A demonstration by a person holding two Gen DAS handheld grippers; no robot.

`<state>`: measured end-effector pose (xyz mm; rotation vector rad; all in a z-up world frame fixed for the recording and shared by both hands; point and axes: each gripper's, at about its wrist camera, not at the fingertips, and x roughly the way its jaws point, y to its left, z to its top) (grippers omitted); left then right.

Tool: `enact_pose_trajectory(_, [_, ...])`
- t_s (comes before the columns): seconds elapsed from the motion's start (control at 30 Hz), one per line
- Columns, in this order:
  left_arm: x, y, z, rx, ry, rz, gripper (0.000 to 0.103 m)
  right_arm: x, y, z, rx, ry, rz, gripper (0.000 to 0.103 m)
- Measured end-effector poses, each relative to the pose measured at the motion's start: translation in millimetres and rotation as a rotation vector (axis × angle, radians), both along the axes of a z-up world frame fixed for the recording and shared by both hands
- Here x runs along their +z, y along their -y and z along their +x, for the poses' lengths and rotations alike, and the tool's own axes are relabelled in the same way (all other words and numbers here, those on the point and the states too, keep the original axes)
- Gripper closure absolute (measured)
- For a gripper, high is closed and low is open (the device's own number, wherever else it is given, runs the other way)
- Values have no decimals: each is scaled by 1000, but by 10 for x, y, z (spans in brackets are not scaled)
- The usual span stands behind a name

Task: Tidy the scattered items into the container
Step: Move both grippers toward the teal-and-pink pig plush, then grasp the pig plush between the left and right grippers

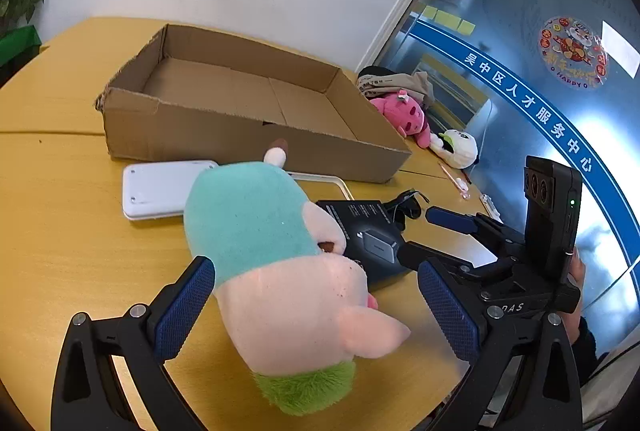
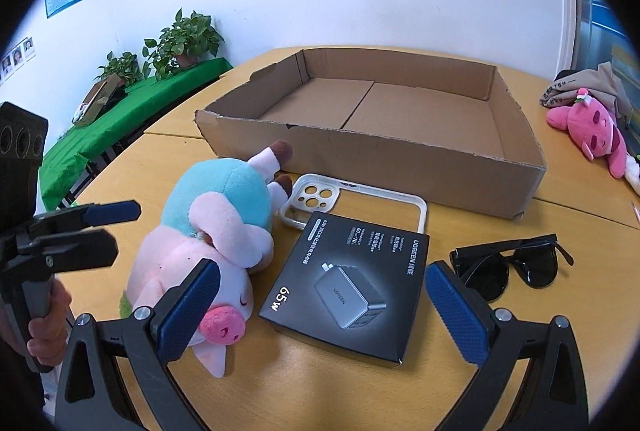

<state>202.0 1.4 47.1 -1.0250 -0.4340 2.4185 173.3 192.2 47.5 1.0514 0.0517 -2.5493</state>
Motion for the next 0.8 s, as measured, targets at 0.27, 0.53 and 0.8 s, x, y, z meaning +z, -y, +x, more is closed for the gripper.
enact_pose_trajectory(0.27, [2, -130, 14, -1, -16, -22, 0, -29, 42, -16, 22, 12, -8, 1])
enact_pose_trajectory(0.53, [-135, -112, -66, 17, 50, -17, 0, -67, -6, -93, 12, 37, -37, 1])
enact_pose_trajectory(0.8, [-302, -219, 13, 15, 103, -49, 2, -57, 101, -330, 84, 129, -164, 1])
